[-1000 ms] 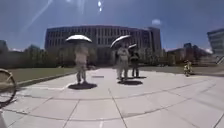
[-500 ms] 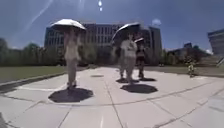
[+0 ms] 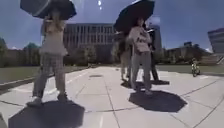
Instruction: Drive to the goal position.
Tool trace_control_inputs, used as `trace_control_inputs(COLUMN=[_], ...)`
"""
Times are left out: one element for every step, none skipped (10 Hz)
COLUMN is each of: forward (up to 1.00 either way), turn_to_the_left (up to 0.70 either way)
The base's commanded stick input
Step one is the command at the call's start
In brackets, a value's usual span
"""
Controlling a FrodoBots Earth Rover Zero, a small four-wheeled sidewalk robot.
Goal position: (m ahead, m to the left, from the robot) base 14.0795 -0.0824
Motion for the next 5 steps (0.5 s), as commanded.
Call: trace_control_inputs(forward=[0.09, 0.1, 0.09, 0.08, 0.07], turn_to_the_left=[0.0, 0.0, 0.0, 0.0, 0.0])
